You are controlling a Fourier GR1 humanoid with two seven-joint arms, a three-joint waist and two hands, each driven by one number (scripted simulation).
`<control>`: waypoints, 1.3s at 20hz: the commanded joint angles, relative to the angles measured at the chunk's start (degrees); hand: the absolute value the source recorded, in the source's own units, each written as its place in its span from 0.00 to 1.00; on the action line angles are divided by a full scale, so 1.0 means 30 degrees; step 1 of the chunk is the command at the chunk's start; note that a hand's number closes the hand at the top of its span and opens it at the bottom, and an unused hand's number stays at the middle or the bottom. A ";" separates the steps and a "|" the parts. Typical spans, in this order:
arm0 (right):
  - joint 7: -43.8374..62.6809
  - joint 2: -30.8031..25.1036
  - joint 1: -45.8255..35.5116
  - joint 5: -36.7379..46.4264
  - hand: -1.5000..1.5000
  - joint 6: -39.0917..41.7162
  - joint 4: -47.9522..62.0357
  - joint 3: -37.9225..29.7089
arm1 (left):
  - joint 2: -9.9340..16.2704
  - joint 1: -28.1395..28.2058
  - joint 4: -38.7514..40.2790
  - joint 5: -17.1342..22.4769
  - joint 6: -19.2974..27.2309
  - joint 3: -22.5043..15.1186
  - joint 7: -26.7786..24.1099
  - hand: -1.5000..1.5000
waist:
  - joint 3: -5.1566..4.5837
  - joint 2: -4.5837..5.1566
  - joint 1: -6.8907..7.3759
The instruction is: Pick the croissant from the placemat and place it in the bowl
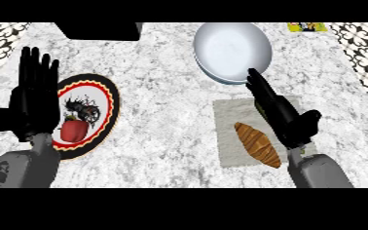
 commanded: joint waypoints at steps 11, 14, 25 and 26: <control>-0.1878 -0.2685 -0.2479 0.3397 0.00 0.1299 0.6493 -0.1545 | 0.1751 0.1032 -0.0186 0.0699 -0.6116 -0.1863 0.0602 0.50 | 0.0617 0.0031 0.0208; -0.3311 -0.2990 -0.3111 0.4920 0.00 0.0853 0.6180 -0.1543 | 0.2451 0.1700 -0.0030 0.1459 -0.7750 -0.0862 0.0298 0.50 | 0.0601 -0.0049 0.0102; 0.2663 -0.7693 -0.8911 0.8884 0.00 1.0216 0.7598 0.3793 | 0.2078 0.0487 0.0793 0.0849 -0.7388 -0.1237 0.0550 0.50 | 0.0470 -0.0041 0.0710; 0.3319 -0.7418 -0.9061 0.8985 0.00 1.1506 0.7840 0.4668 | 0.1741 0.0728 0.0648 0.0662 -0.7483 -0.1620 0.0146 0.50 | 0.0449 0.0004 0.0964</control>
